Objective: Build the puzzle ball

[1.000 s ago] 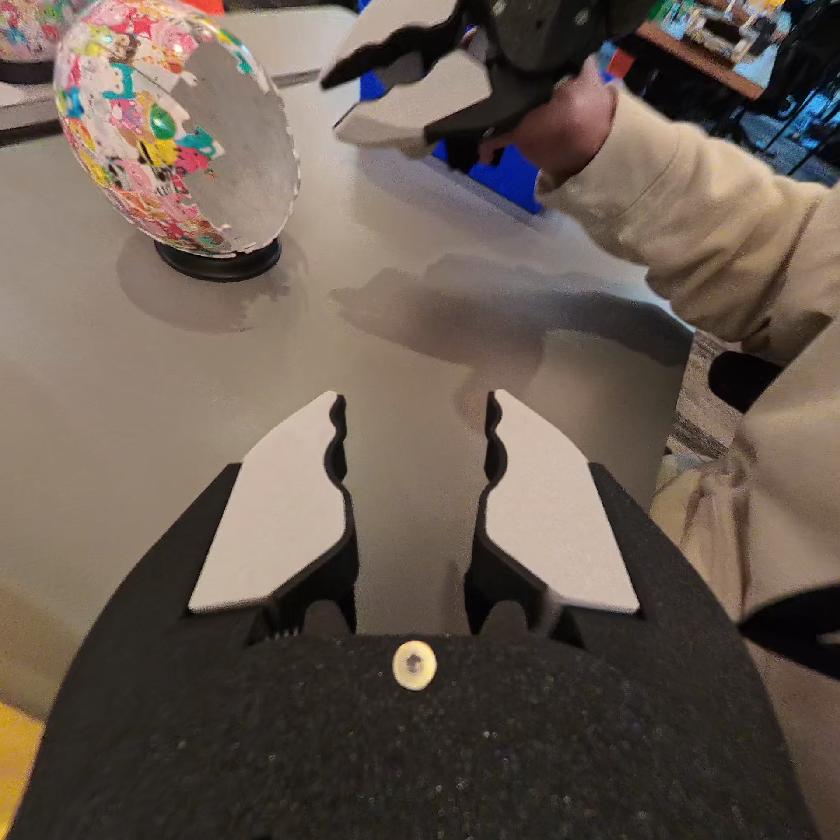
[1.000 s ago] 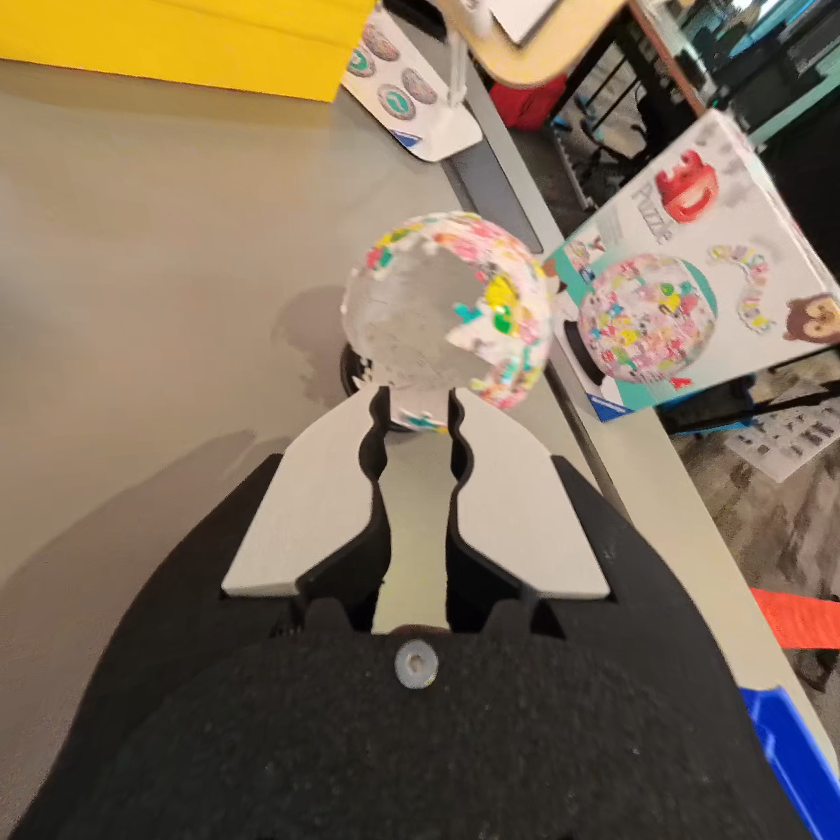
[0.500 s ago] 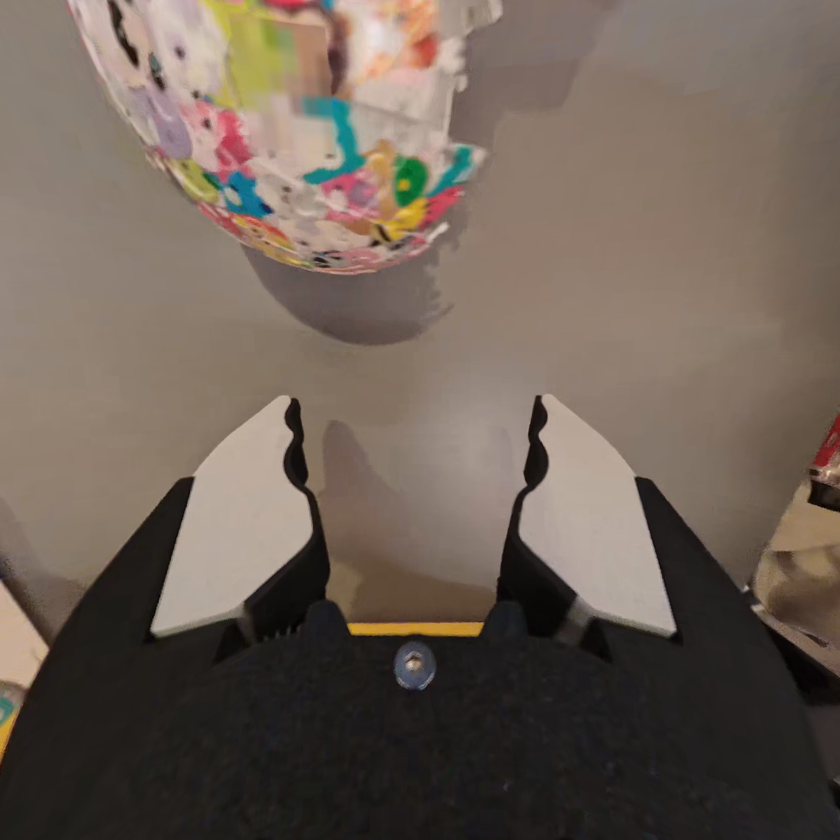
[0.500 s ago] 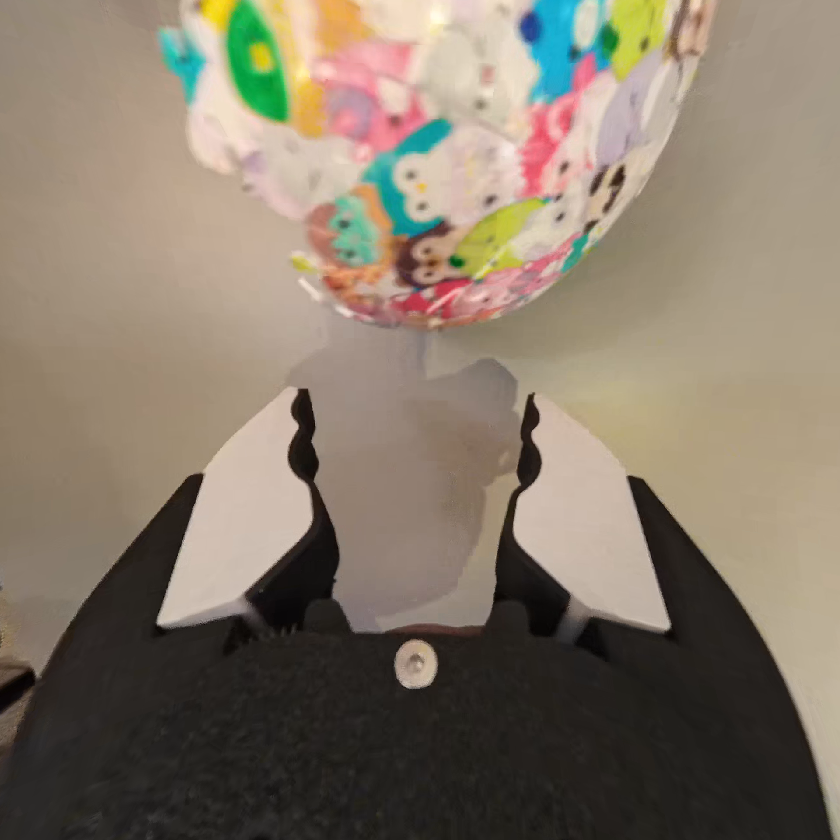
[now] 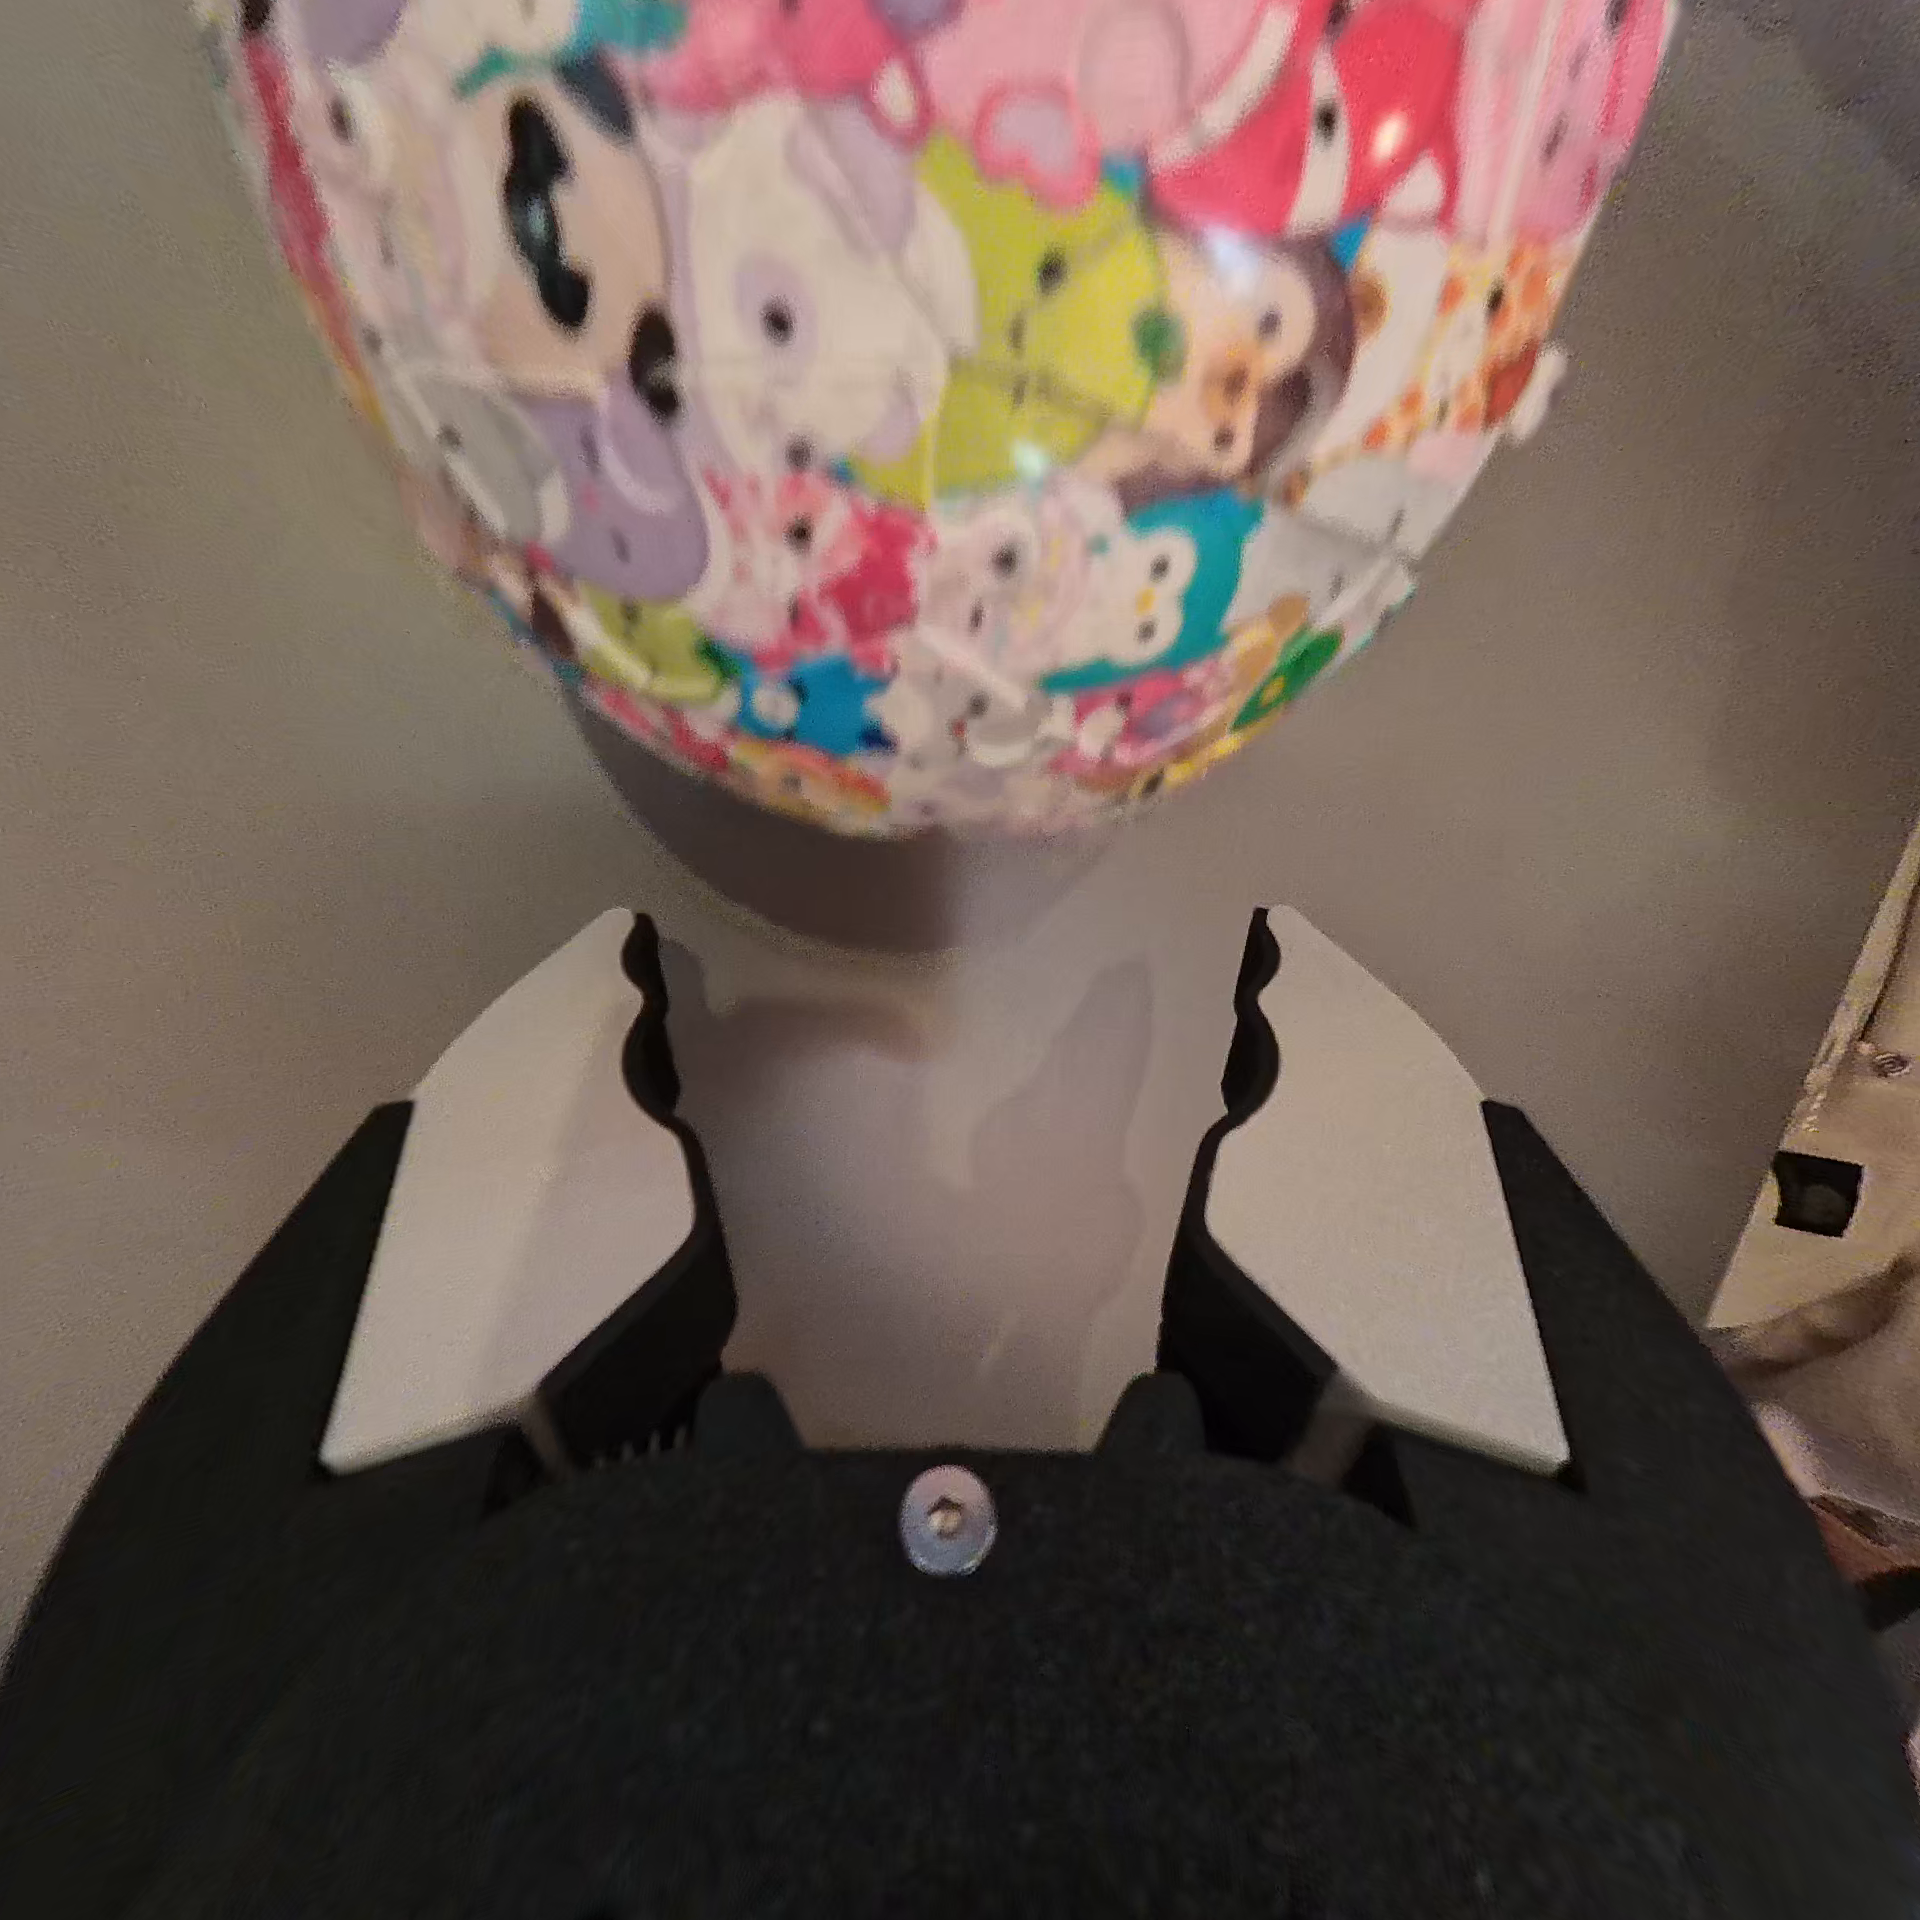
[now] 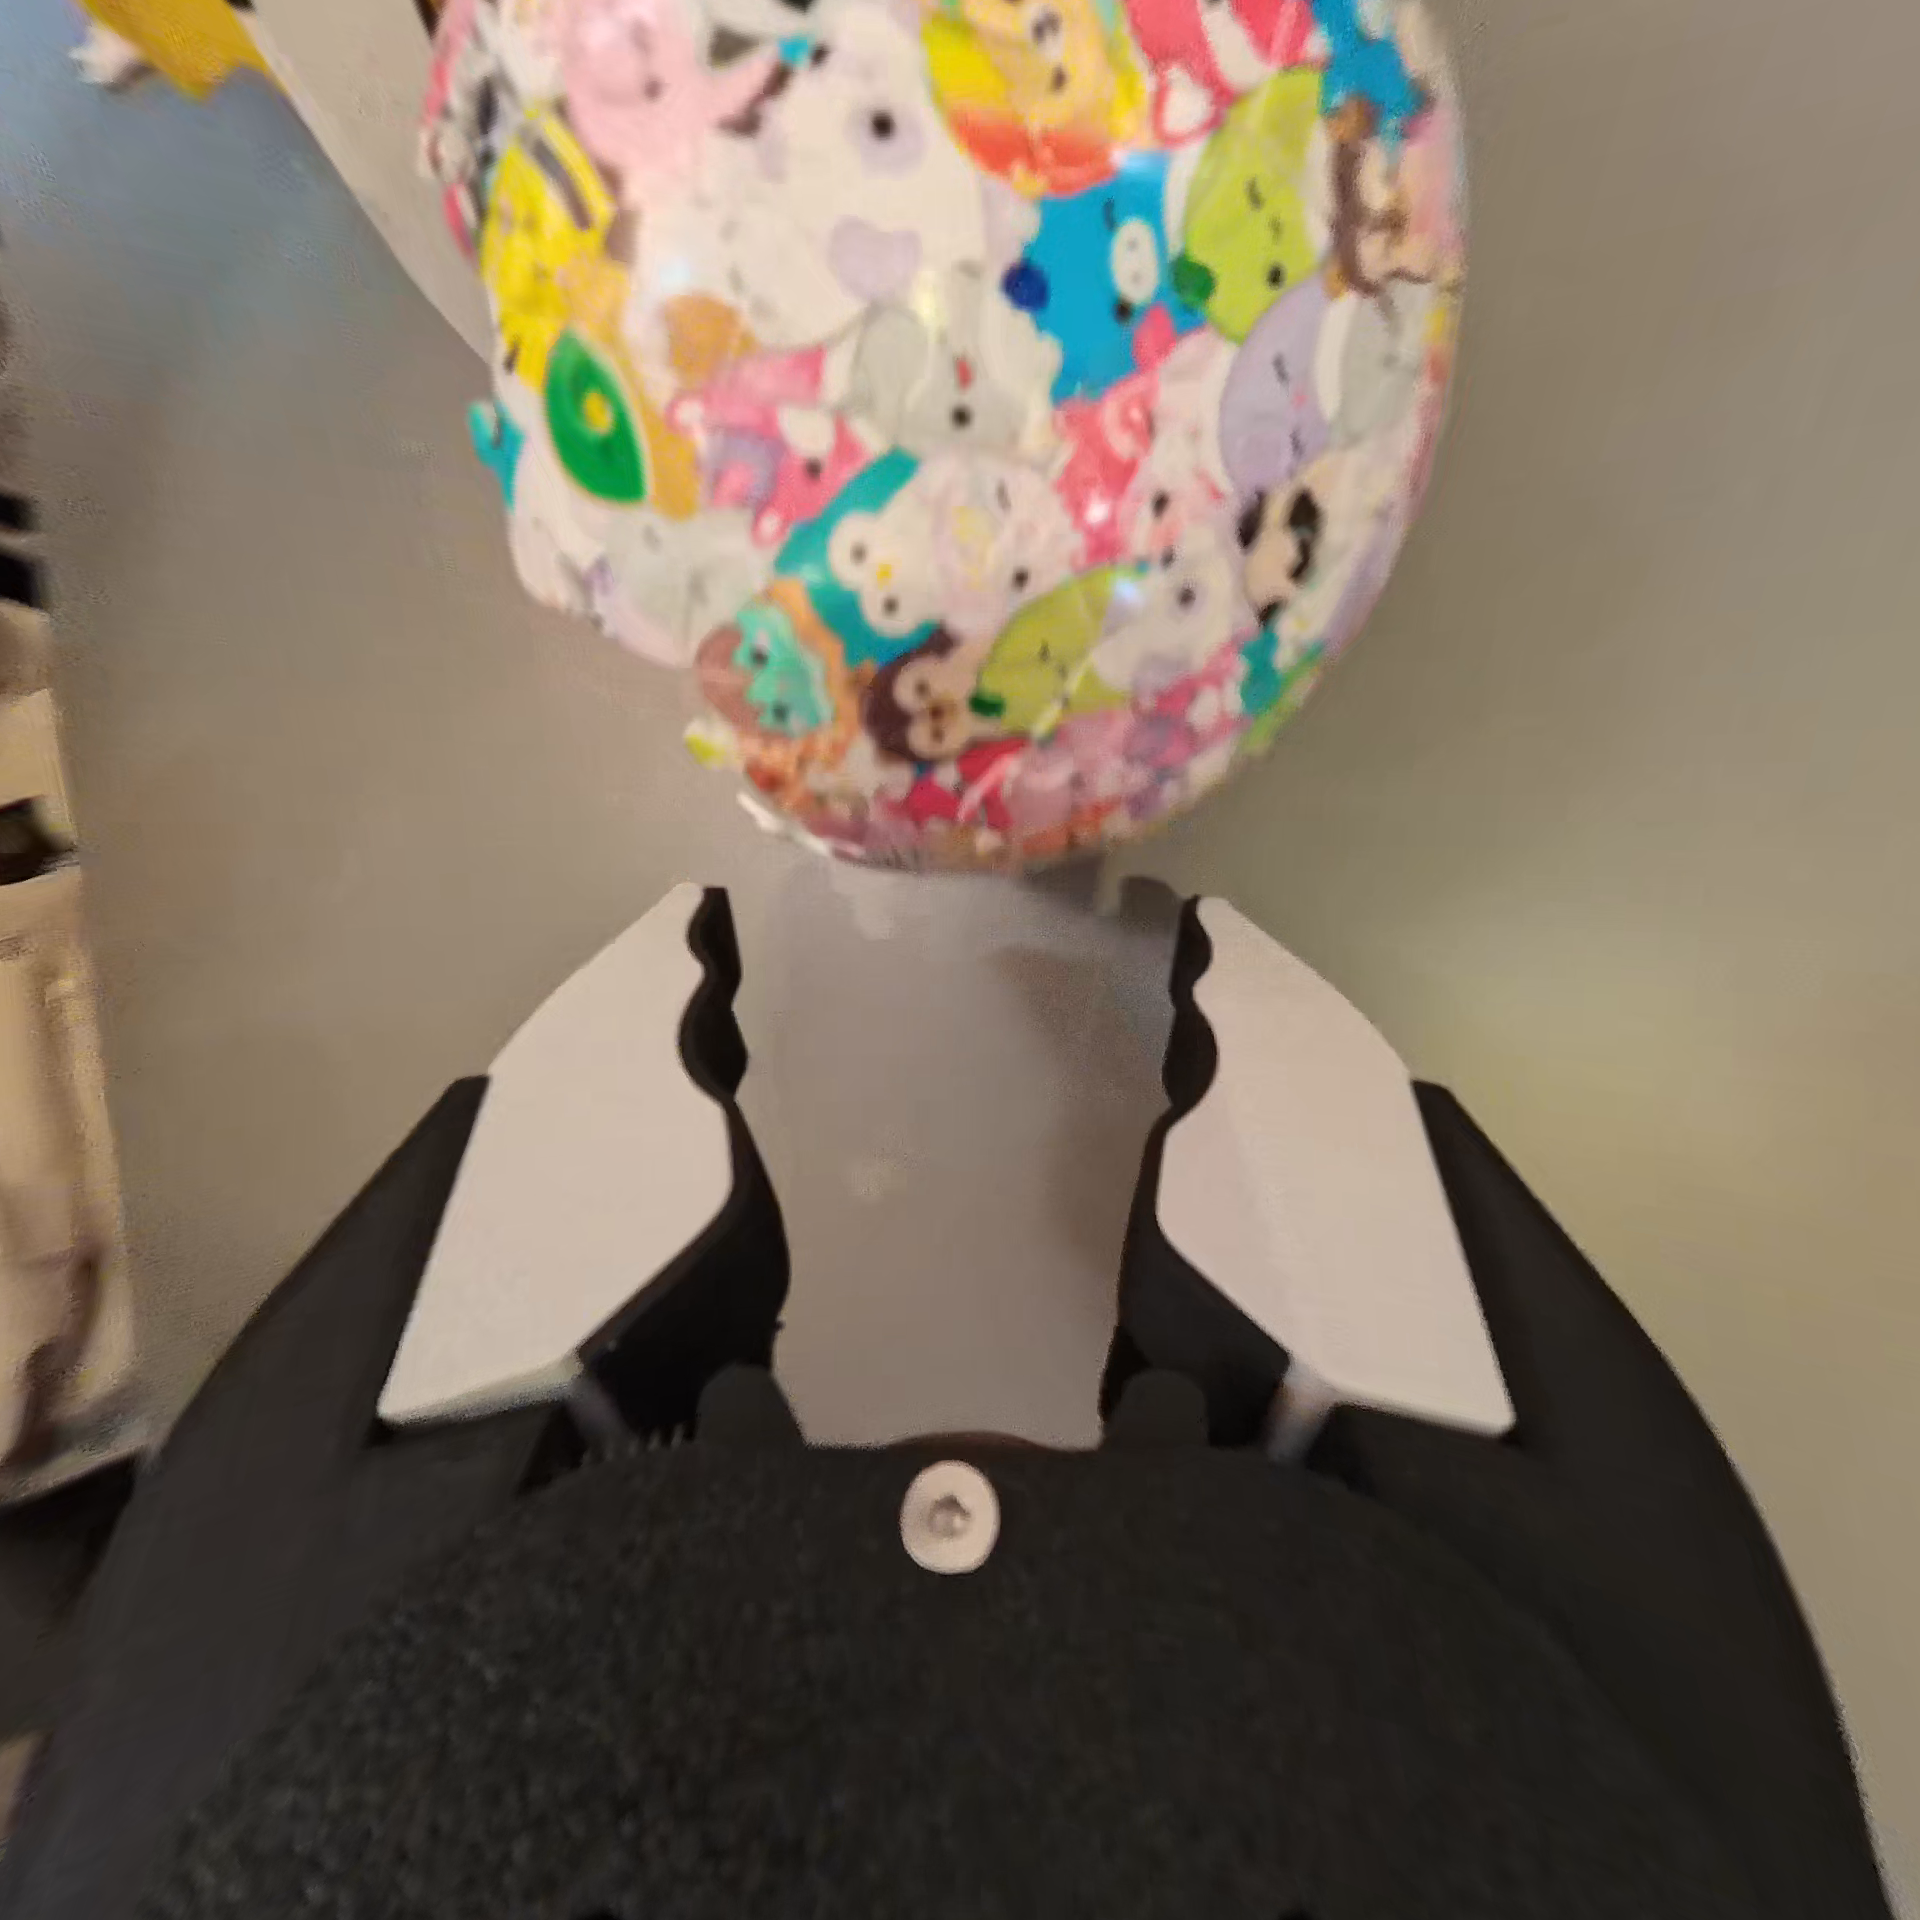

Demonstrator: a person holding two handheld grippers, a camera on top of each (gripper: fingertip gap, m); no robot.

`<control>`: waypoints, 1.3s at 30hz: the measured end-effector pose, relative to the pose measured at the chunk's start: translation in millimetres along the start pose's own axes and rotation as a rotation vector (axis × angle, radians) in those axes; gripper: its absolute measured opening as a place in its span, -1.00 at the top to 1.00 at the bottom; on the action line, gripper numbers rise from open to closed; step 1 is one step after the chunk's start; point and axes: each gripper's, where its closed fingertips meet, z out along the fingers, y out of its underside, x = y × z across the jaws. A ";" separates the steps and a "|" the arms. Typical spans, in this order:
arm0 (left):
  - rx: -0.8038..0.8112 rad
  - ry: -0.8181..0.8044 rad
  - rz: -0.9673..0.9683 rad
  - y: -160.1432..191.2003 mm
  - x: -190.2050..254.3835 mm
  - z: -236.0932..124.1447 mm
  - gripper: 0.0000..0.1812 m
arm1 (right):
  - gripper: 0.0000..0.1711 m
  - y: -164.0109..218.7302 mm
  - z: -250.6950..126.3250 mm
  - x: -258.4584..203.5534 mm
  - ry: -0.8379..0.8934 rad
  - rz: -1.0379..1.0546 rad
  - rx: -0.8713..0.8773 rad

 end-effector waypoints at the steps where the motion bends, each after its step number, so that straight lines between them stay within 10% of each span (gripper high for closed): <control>1: 0.004 -0.017 0.001 4.6 -1.3 -4.2 -0.14 | 0.09 2.8 -8.5 4.3 0.089 -0.013 0.022; 12: 0.430 -0.221 -0.115 -0.5 64.9 -62.7 -0.07 | 0.31 -22.4 -47.4 -28.9 0.885 0.075 0.743; 20: 0.757 -0.115 -0.059 -29.1 181.7 -19.5 0.16 | 0.36 -14.8 -40.8 -29.2 0.688 -0.143 0.719; 28: 0.761 -0.409 -0.048 -20.7 147.0 -20.3 0.17 | 0.38 -19.0 -31.9 -17.6 0.937 -0.094 0.651; 35: 0.491 -0.348 -0.128 -12.4 94.0 -27.4 -0.08 | 0.31 -7.1 -29.2 -18.0 0.568 0.006 0.529; 39: 0.558 -0.367 -0.151 -20.3 98.9 -29.7 0.00 | 0.19 -16.2 -36.5 -6.2 0.760 0.163 0.730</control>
